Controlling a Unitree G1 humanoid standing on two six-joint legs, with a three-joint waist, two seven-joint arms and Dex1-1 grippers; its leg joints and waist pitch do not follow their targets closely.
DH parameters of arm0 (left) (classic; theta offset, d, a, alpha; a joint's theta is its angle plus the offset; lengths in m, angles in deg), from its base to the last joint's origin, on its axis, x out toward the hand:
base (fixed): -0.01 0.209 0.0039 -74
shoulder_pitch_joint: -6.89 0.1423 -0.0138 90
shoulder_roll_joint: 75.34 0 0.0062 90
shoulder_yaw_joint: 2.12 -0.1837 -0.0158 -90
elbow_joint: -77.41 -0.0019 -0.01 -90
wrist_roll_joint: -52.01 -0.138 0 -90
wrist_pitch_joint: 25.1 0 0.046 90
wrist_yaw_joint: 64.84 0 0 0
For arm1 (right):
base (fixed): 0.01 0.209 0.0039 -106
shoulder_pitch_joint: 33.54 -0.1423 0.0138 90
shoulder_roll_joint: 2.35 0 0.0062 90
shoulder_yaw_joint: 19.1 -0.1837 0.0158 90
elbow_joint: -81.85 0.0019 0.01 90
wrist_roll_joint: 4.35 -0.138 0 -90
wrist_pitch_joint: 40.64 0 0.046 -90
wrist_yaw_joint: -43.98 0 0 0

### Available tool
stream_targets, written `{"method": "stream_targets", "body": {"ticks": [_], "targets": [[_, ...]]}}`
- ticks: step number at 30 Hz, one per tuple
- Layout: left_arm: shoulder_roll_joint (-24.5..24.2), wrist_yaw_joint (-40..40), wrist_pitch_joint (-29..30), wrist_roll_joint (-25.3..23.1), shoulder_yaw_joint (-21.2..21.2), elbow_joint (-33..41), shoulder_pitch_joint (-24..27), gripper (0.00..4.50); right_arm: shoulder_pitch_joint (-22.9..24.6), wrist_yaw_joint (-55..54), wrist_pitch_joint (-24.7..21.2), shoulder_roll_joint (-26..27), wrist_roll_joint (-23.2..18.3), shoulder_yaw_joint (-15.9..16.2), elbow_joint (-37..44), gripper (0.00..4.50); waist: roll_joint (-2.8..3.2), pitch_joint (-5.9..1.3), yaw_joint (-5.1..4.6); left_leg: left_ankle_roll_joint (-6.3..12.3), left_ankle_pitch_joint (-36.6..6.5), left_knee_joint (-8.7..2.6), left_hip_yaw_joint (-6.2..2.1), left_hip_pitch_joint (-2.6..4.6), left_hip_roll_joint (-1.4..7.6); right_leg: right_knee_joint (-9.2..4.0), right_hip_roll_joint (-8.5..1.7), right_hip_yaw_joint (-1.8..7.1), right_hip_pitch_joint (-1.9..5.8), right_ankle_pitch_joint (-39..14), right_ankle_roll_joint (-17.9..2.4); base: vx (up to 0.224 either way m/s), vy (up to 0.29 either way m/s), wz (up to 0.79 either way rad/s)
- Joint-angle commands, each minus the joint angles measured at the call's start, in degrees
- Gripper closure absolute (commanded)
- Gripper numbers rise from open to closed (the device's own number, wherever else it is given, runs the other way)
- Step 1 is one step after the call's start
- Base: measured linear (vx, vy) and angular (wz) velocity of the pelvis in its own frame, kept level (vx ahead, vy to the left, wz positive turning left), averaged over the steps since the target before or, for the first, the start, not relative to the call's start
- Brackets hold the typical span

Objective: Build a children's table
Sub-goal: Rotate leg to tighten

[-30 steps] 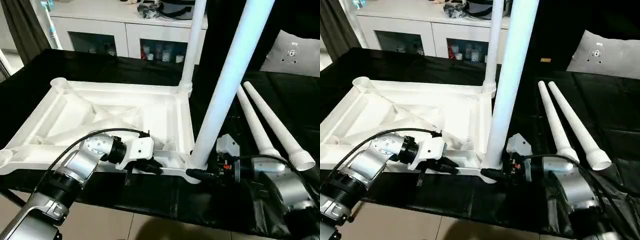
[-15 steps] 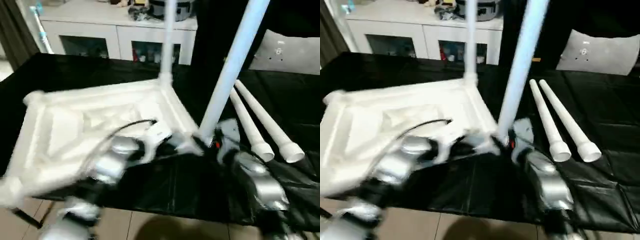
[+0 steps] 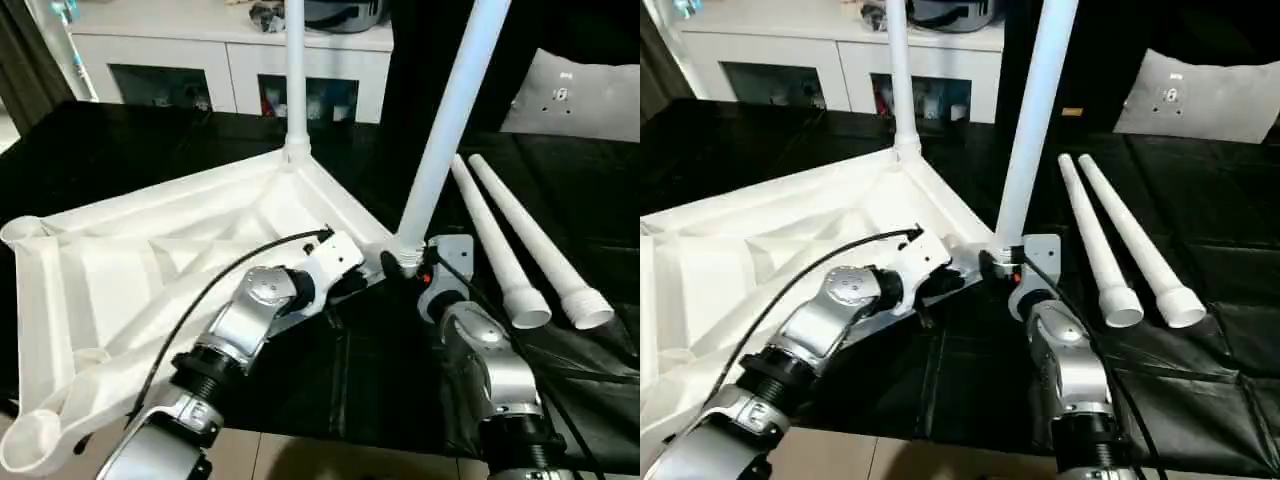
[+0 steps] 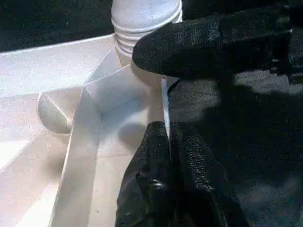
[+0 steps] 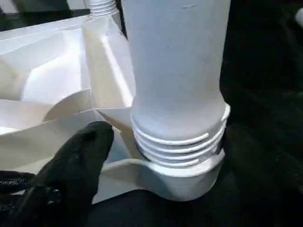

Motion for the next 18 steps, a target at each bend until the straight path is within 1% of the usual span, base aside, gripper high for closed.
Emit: {"method": "stream_targets", "body": {"ticks": [1,2,3,4,5,6,7,8,9,10,11,13,14,16,17,18], "targets": [[0.58,-1.92,-4.82,0.64,-0.39,1.34,-1.86,4.5,0.55,1.3,0.07,0.03,-1.49,0.13,0.5,0.12,0.13,-4.35,0.21,5.21,-6.08,-3.38,-0.4,-0.01,1.83,-3.3,-3.8,3.05,3.91,-9.85,-10.62,0.0,0.0,0.0],[0.77,-0.71,-5.74,0.59,0.32,-0.54,-2.65,4.5,1.12,1.8,1.18,-0.46,-1.99,-0.59,1.77,0.01,-0.19,-4.17,0.2,5.23,-6.88,-3.47,-0.31,-0.08,1.81,-3.53,-3.8,3.0,3.93,-10.87,-10.61,0.0,0.0,0.0],[0.96,-0.27,-5.77,0.78,0.77,-1.26,-2.99,4.5,1.37,2.21,1.51,-0.66,-2.16,-0.72,2.36,0.01,-0.15,-4.08,0.24,5.16,-7.57,-3.45,-0.2,-0.03,1.69,-3.66,-3.76,3.01,3.94,-12.01,-10.22,0.0,0.0,0.0],[1.27,-0.43,-5.38,1.63,1.68,-2.08,-3.43,4.5,1.85,2.93,1.88,-0.8,-2.83,-1.14,3.59,0.0,-0.01,-4.0,0.4,4.79,-8.59,-3.52,-0.25,0.12,1.77,-3.86,-3.95,3.03,3.8,-14.16,-9.96,0.0,0.0,0.0],[1.5,-0.68,-5.01,2.54,2.46,-2.58,-3.7,4.23,2.28,3.57,2.09,-0.82,-3.53,-1.57,4.73,0.0,-0.1,-3.94,0.33,4.69,-8.97,-3.56,-0.2,0.08,1.7,-4.01,-3.93,3.0,3.86,-15.25,-9.58,0.0,0.0,0.0],[1.48,-0.72,-5.01,2.6,2.49,-2.57,-3.71,4.23,2.32,3.68,2.11,-0.85,-3.61,-1.57,4.85,0.0,-0.16,-3.85,0.48,4.37,-9.56,-3.63,-0.33,-0.04,1.73,-4.11,-3.99,2.98,3.95,-17.18,-8.8,0.0,0.0,0.0],[1.07,-1.98,-4.52,4.57,3.59,-1.94,-3.81,4.23,3.42,6.25,1.89,-1.77,-5.84,-1.88,8.49,0.0,-0.1,-3.84,0.54,4.52,-9.67,-3.65,-0.3,-0.03,1.68,-4.26,-4.0,2.97,4.05,-17.63,-8.48,0.0,0.0,0.0],[0.98,-2.21,-3.89,5.51,4.3,-1.21,-3.69,4.23,3.94,7.29,0.94,-2.45,-6.68,-1.88,10.29,0.0,-0.12,-3.85,0.71,4.57,-9.78,-3.57,-0.28,0.06,1.73,-4.27,-4.06,3.01,3.99,-17.8,-8.34,0.0,0.0,0.0],[0.81,-2.6,-3.88,6.41,5.16,-0.72,-3.58,4.07,4.69,8.97,-0.53,-3.71,-7.83,-1.53,12.48,0.0,-0.14,-3.94,0.71,4.73,-9.26,-3.6,-0.35,-0.05,1.85,-4.11,-4.05,3.02,4.03,-17.12,-8.72,0.0,0.0,0.0],[0.54,-2.54,-4.09,6.32,5.26,-0.48,-3.49,3.88,4.99,9.93,-0.74,-4.53,-7.75,-1.03,13.13,0.0,-0.15,-3.82,0.72,4.85,-9.57,-3.62,-0.34,0.0,1.93,-4.1,-3.94,2.99,3.92,-17.17,-8.86,0.0,0.0,0.0],[-0.05,-2.19,-3.83,6.16,5.57,0.1,-3.25,3.85,5.6,11.78,-0.5,-6.17,-7.22,0.08,14.22,0.0,-0.13,-3.74,0.68,4.86,-9.9,-3.68,-0.34,0.08,1.91,-4.21,-3.86,2.92,3.81,-17.73,-8.7,0.0,0.0,0.0],[-1.35,-1.84,-2.95,6.21,6.53,1.22,-2.65,3.72,6.61,14.02,0.02,-8.55,-6.19,1.65,15.64,0.0,-0.33,-3.39,0.51,4.46,-11.72,-3.7,-0.28,0.1,1.73,-4.83,-3.91,2.75,3.81,-22.88,-7.13,0.0,0.0,0.0],[-1.35,-1.84,-2.95,6.21,6.53,1.22,-2.65,3.72,6.61,14.02,0.02,-8.55,-6.19,1.65,15.64,0.0,-0.38,-3.42,0.46,4.3,-11.84,-3.58,-0.25,0.1,1.5,-5.09,-3.94,2.76,3.77,-25.15,-5.98,0.0,0.0,0.0],[-2.98,-1.76,-1.01,6.8,8.08,3.51,-1.53,3.72,7.51,15.98,-0.3,-9.86,-6.56,2.34,16.92,0.0,-0.56,-3.48,0.37,4.11,-11.4,-3.55,-0.35,-0.09,1.42,-5.2,-3.99,2.63,3.85,-27.02,-4.84,0.0,0.0,0.0],[-3.94,-2.16,-0.14,7.04,8.57,4.89,-0.84,3.72,7.86,17.02,-0.37,-10.44,-6.64,2.85,17.38,0.0,-0.46,-3.46,0.34,4.13,-11.34,-3.53,-0.34,-0.07,1.43,-5.3,-4.0,2.65,3.7,-27.39,-4.65,0.0,0.0,0.0],[-6.58,-3.35,1.86,7.71,9.24,8.63,1.14,3.72,8.9,20.19,-1.1,-12.26,-7.31,4.58,18.91,0.0,-0.71,-3.49,0.28,4.0,-11.59,-3.6,-0.5,-0.06,1.63,-5.11,-4.02,2.57,3.73,-27.52,-4.71,0.0,0.0,0.0]]}}
